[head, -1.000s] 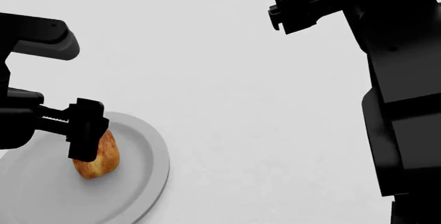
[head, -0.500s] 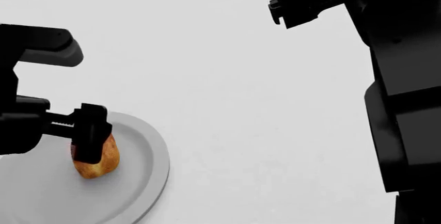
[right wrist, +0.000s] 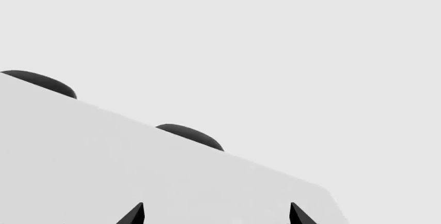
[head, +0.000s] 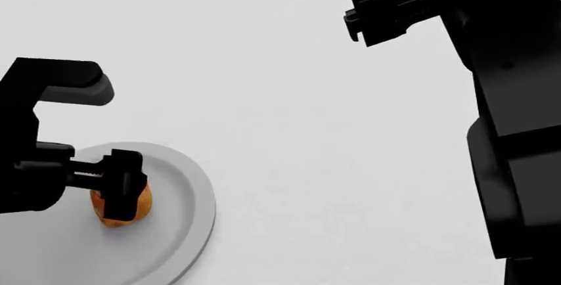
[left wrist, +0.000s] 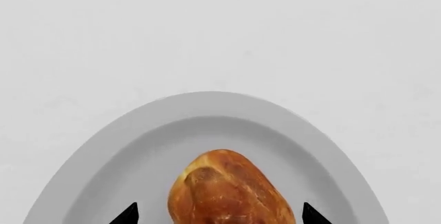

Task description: Place all breads on the cutting board.

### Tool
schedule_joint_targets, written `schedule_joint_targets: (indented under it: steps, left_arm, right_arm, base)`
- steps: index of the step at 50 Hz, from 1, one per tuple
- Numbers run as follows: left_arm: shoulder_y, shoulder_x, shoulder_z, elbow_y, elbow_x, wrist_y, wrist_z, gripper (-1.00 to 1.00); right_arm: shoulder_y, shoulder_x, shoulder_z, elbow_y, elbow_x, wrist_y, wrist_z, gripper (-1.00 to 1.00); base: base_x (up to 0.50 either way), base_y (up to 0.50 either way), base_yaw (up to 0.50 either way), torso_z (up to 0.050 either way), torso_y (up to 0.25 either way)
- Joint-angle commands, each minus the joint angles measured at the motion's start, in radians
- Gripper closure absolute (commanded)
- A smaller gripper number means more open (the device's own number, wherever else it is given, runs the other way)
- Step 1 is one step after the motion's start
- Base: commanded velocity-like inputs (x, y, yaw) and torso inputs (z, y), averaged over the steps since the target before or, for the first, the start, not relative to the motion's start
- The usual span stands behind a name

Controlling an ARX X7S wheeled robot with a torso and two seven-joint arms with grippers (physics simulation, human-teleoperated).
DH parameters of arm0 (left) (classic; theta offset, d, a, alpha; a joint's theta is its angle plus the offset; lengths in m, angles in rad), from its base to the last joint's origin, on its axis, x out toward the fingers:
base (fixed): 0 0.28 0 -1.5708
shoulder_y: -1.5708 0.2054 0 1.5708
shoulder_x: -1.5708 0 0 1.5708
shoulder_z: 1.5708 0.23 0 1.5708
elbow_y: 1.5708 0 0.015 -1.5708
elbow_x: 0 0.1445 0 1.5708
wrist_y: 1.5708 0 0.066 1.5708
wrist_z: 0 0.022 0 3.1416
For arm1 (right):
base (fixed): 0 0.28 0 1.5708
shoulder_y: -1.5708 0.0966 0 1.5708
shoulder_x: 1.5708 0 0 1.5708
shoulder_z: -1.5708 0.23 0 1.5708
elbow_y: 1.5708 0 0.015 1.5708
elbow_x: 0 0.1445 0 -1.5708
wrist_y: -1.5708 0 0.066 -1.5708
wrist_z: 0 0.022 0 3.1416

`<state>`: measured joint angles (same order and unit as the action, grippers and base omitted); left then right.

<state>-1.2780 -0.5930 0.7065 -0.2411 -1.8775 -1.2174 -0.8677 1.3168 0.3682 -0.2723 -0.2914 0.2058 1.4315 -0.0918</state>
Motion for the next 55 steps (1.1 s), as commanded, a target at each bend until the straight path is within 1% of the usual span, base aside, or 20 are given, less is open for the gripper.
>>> schedule_joint_targets:
  steps: [1, 21, 27, 28, 37, 41, 43, 48, 51, 55]
  left_arm:
    - [0.014, 0.035, -0.010, -0.027, 0.074, 0.006, 0.087, -1.00]
    - [0.052, 0.038, 0.007, -0.033, 0.109, 0.028, 0.141, -1.00]
    - [0.089, 0.028, 0.009, -0.020, 0.089, 0.031, 0.131, -1.00]
    - [0.089, 0.026, 0.006, -0.017, 0.080, 0.032, 0.122, 1.00]
    - [0.107, -0.010, -0.021, 0.053, -0.003, 0.042, 0.034, 1.00]
    - [0.123, -0.042, -0.039, 0.121, -0.071, 0.052, -0.028, 1.00]
    - [0.125, -0.070, -0.058, 0.184, -0.135, 0.067, -0.088, 1.00]
    - [0.110, -0.100, -0.074, 0.269, -0.223, 0.076, -0.151, 1.00]
    - [0.101, -0.114, -0.079, 0.313, -0.271, 0.078, -0.174, 1.00]
    - [0.102, -0.131, -0.088, 0.373, -0.297, 0.082, -0.191, 1.00]
  right_arm:
    - [-0.004, -0.018, 0.026, -0.016, -0.014, 0.014, -0.032, -1.00]
    - [-0.002, -0.010, 0.025, -0.035, -0.003, 0.035, -0.030, -1.00]
    - [-0.002, -0.007, 0.026, -0.042, 0.000, 0.044, -0.028, -1.00]
    - [0.002, -0.008, 0.026, -0.044, 0.001, 0.049, -0.028, -1.00]
    - [0.019, -0.006, 0.032, -0.064, 0.010, 0.072, -0.029, -1.00]
    - [0.017, -0.009, 0.044, -0.081, 0.014, 0.084, -0.025, -1.00]
    - [0.017, -0.013, 0.052, -0.097, 0.018, 0.098, -0.024, -1.00]
    - [0.021, -0.021, 0.063, -0.121, 0.027, 0.121, -0.018, -1.00]
    - [0.020, -0.020, 0.068, -0.133, 0.036, 0.131, -0.012, -1.00]
    - [0.016, -0.017, 0.073, -0.136, 0.053, 0.134, 0.004, -1.00]
  base:
    - [0.00, 0.00, 0.00, 0.000, 0.000]
    - [0.00, 0.00, 0.00, 0.000, 0.000]
    - [0.00, 0.00, 0.00, 0.000, 0.000]
    - [0.00, 0.00, 0.00, 0.000, 0.000]
    - [0.00, 0.00, 0.00, 0.000, 0.000]
    - [0.00, 0.00, 0.00, 0.000, 0.000]
    - [0.00, 0.00, 0.00, 0.000, 0.000]
    - [0.00, 0.00, 0.00, 0.000, 0.000]
    - [0.00, 0.00, 0.00, 0.000, 0.000]
    - [0.00, 0.00, 0.00, 0.000, 0.000]
